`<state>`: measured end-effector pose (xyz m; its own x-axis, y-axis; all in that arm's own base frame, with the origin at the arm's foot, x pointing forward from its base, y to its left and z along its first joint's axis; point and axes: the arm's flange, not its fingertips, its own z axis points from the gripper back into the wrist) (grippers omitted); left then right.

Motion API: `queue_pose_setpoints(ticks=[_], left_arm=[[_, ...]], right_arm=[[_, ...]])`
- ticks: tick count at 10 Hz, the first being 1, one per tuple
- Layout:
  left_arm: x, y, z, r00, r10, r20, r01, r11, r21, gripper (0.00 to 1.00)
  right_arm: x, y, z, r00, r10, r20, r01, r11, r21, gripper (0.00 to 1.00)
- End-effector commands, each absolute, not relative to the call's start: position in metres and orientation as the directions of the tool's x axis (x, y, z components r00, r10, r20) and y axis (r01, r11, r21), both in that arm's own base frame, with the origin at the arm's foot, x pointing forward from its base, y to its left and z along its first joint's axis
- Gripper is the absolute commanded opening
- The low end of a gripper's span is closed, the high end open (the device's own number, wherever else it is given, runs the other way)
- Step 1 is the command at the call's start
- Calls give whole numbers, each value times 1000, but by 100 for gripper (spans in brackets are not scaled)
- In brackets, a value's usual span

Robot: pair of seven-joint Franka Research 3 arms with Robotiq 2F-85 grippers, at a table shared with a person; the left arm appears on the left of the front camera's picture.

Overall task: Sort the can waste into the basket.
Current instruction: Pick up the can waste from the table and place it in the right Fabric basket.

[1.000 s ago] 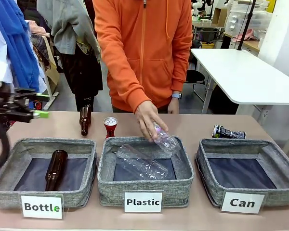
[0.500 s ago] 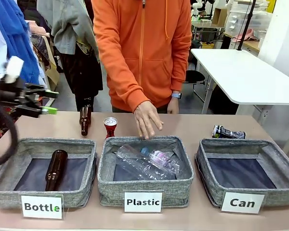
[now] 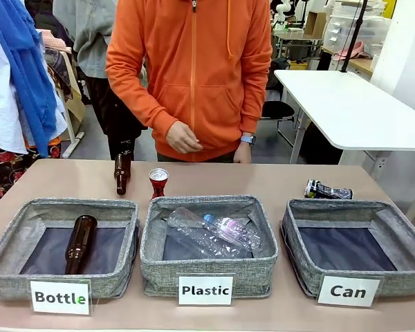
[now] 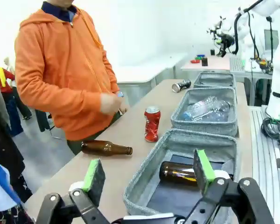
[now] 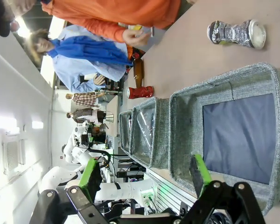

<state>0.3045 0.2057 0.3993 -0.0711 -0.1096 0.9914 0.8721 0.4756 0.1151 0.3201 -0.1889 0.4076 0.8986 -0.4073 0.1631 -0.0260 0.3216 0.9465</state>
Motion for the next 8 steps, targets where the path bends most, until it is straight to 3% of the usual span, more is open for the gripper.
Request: queue_pose_setpoints(ticks=[1,3,8], left_arm=[[320,187,395,-103,-115,988,877,458,145,100],[363,142,406,-69,-188,980,845,511,157,100],[489,-20,404,-54,-442,896,948,260,185,100]], right_arm=[[322,-189,408,891,-414,187,-55,310,949,100],[322,-189,408,891,-414,187,-55,310,949,100],[322,-189,408,891,-414,187,-55,310,949,100]])
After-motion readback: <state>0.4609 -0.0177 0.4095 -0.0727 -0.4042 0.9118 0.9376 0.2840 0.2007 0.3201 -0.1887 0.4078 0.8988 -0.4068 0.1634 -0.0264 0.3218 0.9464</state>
